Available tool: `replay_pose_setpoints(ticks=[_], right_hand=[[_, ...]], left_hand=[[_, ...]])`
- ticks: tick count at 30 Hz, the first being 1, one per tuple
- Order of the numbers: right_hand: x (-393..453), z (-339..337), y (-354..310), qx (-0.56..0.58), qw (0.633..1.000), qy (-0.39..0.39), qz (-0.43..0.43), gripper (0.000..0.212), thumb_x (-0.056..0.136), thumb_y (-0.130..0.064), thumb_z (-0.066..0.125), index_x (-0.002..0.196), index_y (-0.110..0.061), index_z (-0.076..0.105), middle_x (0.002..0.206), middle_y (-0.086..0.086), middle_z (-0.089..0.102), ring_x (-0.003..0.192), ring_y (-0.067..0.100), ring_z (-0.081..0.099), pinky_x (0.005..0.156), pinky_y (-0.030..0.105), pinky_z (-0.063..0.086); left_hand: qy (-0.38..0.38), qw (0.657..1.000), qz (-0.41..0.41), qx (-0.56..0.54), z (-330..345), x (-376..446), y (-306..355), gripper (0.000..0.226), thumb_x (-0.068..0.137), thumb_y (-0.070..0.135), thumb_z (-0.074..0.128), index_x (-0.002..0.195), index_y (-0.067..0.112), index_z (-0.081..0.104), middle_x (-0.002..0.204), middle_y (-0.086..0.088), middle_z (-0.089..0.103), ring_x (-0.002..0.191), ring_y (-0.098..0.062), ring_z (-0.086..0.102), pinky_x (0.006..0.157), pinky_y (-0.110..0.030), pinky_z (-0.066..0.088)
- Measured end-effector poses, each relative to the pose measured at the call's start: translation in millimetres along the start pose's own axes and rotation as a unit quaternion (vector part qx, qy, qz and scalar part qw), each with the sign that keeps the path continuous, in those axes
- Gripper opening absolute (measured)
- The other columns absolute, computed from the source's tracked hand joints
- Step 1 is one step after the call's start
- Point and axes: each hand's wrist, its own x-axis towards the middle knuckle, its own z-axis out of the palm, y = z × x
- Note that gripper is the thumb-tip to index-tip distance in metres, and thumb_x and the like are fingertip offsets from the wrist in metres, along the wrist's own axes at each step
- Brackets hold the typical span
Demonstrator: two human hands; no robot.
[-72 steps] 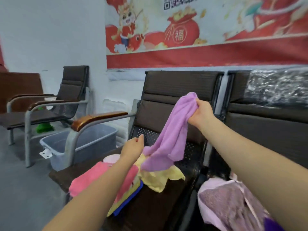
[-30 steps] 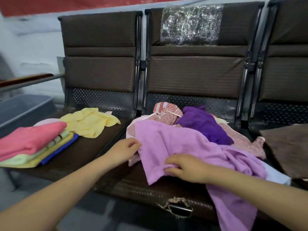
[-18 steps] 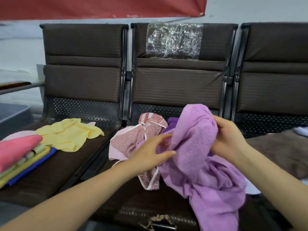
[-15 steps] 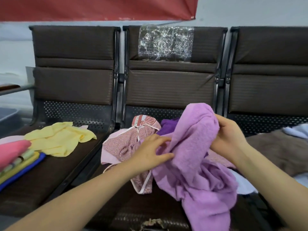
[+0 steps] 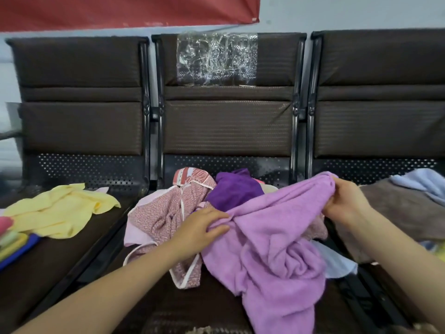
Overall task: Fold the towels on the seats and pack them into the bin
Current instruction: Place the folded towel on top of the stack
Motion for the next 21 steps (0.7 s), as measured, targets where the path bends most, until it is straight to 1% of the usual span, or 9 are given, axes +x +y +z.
replay_pose_setpoints(ticks=[3, 5, 7, 10, 12, 14, 16, 18, 21], right_hand=[[8.0, -11.1, 6.7, -0.038, 0.998, 0.049, 0.011, 0.02, 0.078, -0.005, 0.062, 0.058, -0.009, 0.065, 0.051, -0.002, 0.064, 0.051, 0.012, 0.061, 0.043, 0.017, 0.049], [18.1, -19.0, 11.6, -0.026, 0.995, 0.093, 0.029, 0.03, 0.093, -0.008, 0.05, 0.067, -0.01, 0.064, 0.055, 0.001, 0.065, 0.056, 0.016, 0.062, 0.052, 0.022, 0.053], [21.0, -17.7, 15.0, -0.058, 0.993, 0.106, 0.016, 0.021, 0.095, -0.014, 0.046, 0.081, -0.01, 0.061, 0.063, 0.001, 0.068, 0.066, 0.019, 0.061, 0.063, 0.027, 0.051], [16.9, -0.5, 19.3, -0.119, 0.985, 0.12, -0.02, 0.021, 0.08, -0.023, 0.052, 0.086, -0.015, 0.07, 0.09, 0.008, 0.069, 0.083, 0.021, 0.061, 0.07, 0.03, 0.047], [22.5, 12.7, 18.8, -0.124, 0.98, 0.148, -0.051, 0.02, 0.083, -0.02, 0.052, 0.083, -0.015, 0.071, 0.09, 0.005, 0.067, 0.08, 0.016, 0.059, 0.064, 0.025, 0.046], [37.6, 27.8, 13.5, -0.08, 0.98, 0.174, -0.048, 0.018, 0.091, -0.013, 0.053, 0.078, -0.013, 0.066, 0.082, 0.002, 0.063, 0.071, 0.014, 0.057, 0.057, 0.022, 0.046], [58.8, 41.7, 2.9, -0.073, 0.977, 0.188, -0.069, 0.021, 0.092, -0.007, 0.052, 0.074, -0.012, 0.062, 0.076, 0.0, 0.06, 0.07, 0.014, 0.055, 0.059, 0.021, 0.047], [82.2, 54.0, -8.3, -0.135, 0.964, 0.199, -0.109, 0.021, 0.091, -0.006, 0.047, 0.076, -0.01, 0.062, 0.08, 0.0, 0.06, 0.08, 0.018, 0.054, 0.071, 0.026, 0.044], [106.7, 58.3, -10.0, -0.208, 0.942, 0.229, -0.128, 0.029, 0.092, -0.007, 0.045, 0.112, -0.006, 0.065, 0.106, 0.006, 0.062, 0.096, 0.021, 0.054, 0.085, 0.029, 0.044]], left_hand=[[0.04, 0.994, -0.063, -0.079, -2.7, 5.8, -2.6, 0.053, 0.086, 0.055, 0.041, 0.078, 0.007, 0.063, 0.078, -0.003, 0.061, 0.076, -0.015, 0.056, 0.077, -0.039, 0.045], [0.064, 0.983, -0.123, -0.121, -6.1, 8.4, -3.1, 0.052, 0.092, 0.047, 0.044, 0.085, -0.002, 0.063, 0.086, -0.014, 0.065, 0.082, -0.024, 0.059, 0.079, -0.041, 0.046], [0.114, 0.958, -0.193, -0.179, -10.8, 11.8, 1.2, 0.033, 0.1, 0.03, 0.045, 0.099, 0.005, 0.066, 0.099, -0.009, 0.066, 0.091, -0.022, 0.058, 0.083, -0.031, 0.044], [0.173, 0.875, -0.255, -0.373, -25.5, 23.5, 9.3, 0.022, 0.1, 0.023, 0.046, 0.1, 0.018, 0.067, 0.093, 0.005, 0.068, 0.084, -0.01, 0.06, 0.073, -0.024, 0.046], [0.196, 0.81, -0.294, -0.469, -45.8, 35.8, 10.5, 0.019, 0.097, 0.022, 0.052, 0.086, 0.018, 0.067, 0.057, 0.009, 0.059, 0.049, -0.005, 0.05, 0.046, -0.017, 0.038], [0.217, 0.785, -0.335, -0.473, -72.9, 55.2, 6.1, 0.018, 0.091, 0.022, 0.058, 0.075, 0.016, 0.065, 0.04, 0.01, 0.041, 0.034, -0.004, 0.031, 0.037, -0.012, 0.024], [0.243, 0.793, -0.351, -0.435, -97.3, 78.9, 1.7, 0.012, 0.082, 0.021, 0.065, 0.071, 0.015, 0.064, 0.037, 0.008, 0.04, 0.032, -0.006, 0.029, 0.037, -0.011, 0.023], [0.269, 0.81, -0.355, -0.381, -117.2, 104.6, -9.1, 0.009, 0.079, 0.02, 0.064, 0.074, 0.013, 0.067, 0.043, 0.005, 0.049, 0.039, -0.012, 0.039, 0.042, -0.015, 0.028], [0.263, 0.867, -0.377, -0.192, -128.7, 134.7, -34.2, 0.026, 0.088, 0.014, 0.055, 0.098, -0.004, 0.07, 0.089, -0.019, 0.069, 0.085, -0.035, 0.063, 0.066, -0.03, 0.043]])
